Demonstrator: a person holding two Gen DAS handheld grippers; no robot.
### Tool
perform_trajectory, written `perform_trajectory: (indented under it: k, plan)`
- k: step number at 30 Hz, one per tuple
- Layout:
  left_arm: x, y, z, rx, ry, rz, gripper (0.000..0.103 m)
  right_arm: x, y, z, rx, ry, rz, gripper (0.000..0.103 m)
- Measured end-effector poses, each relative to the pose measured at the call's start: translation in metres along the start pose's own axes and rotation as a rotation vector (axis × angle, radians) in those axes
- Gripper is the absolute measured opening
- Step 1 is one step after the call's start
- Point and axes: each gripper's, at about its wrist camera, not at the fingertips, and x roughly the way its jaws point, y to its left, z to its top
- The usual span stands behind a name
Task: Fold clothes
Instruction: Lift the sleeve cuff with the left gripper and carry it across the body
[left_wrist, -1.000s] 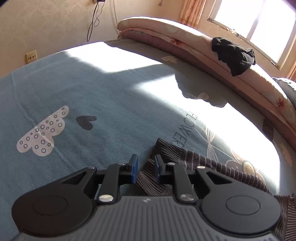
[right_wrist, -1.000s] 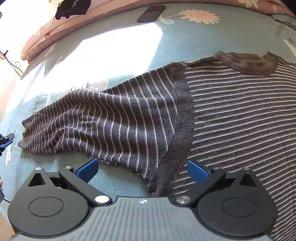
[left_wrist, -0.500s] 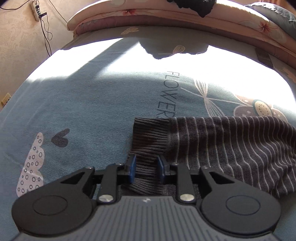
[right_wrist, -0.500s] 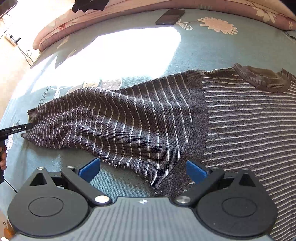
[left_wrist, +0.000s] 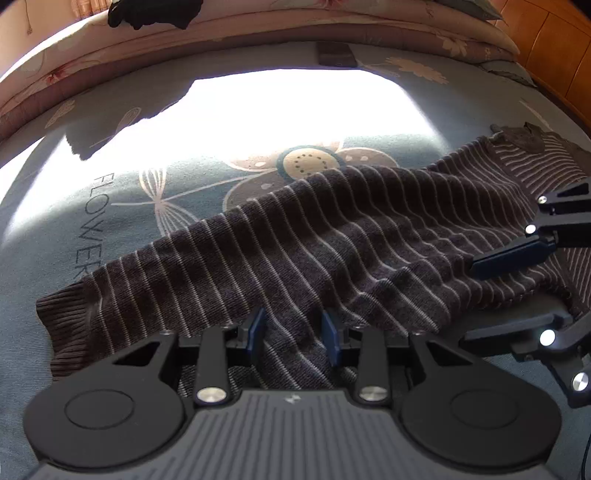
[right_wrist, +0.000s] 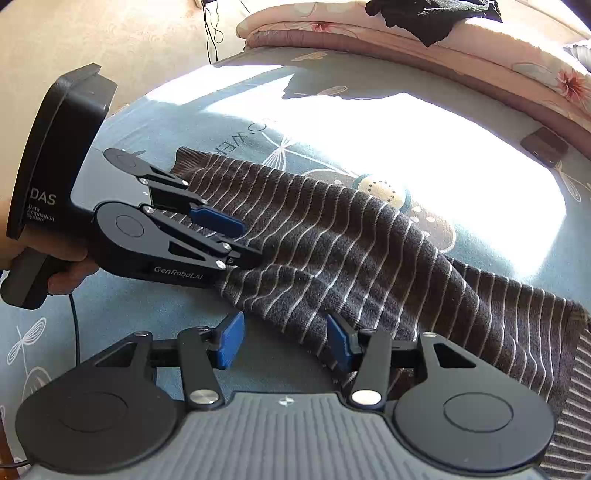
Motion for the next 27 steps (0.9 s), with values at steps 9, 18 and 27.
perform_trajectory:
  k: [9,18,27]
  plan:
    - [-0.033,0.036,-0.009,-0.082,0.035,0.106,0.033,0.032,0.013,-0.005,0.058,0.094,0.157,0.067]
    - [-0.009,0.01,0.01,-0.042,0.003,0.006,0.04,-0.011,-0.038,-0.007,0.281,-0.035,-0.055,0.065]
    - [-0.028,0.029,0.002,-0.116,0.071,0.071,0.042,-0.008,-0.065,-0.009,0.382,0.032,0.055,0.067]
